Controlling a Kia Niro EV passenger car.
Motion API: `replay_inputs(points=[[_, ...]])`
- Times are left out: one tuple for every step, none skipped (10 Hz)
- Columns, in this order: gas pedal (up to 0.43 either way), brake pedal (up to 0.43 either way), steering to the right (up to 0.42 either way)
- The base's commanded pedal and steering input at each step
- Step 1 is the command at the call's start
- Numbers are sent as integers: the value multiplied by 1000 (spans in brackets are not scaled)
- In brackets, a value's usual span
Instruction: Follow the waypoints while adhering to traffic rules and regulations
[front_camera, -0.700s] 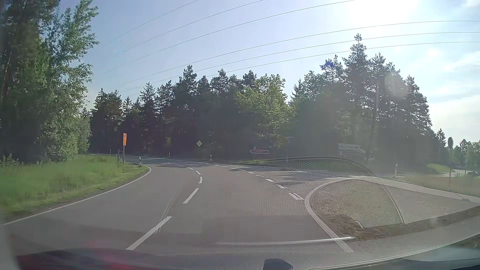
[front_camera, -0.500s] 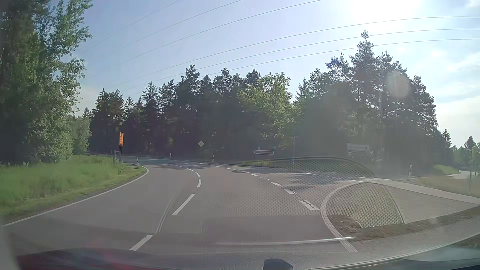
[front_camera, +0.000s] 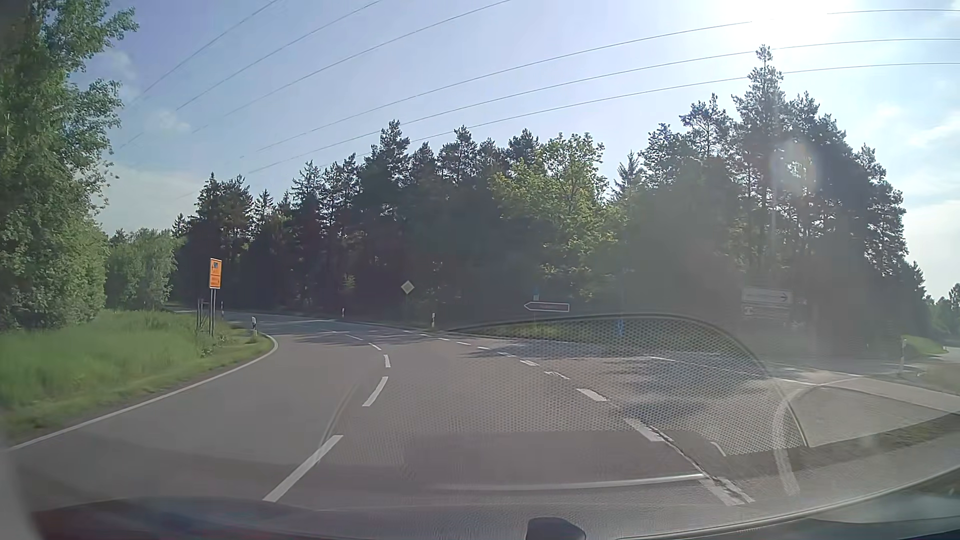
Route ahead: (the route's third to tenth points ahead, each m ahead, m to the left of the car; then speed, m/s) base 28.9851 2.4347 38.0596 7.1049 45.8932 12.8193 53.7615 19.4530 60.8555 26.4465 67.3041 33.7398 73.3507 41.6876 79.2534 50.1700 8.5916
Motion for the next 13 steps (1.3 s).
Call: replay_inputs(points=[[150,0,-38],[150,0,-41],[150,0,-41],[150,0,-41],[150,0,-41],[150,0,-43],[150,0,-46],[150,0,-50],[150,0,-53],[150,0,-54],[150,0,-54],[150,0,-57],[150,0,-61]])
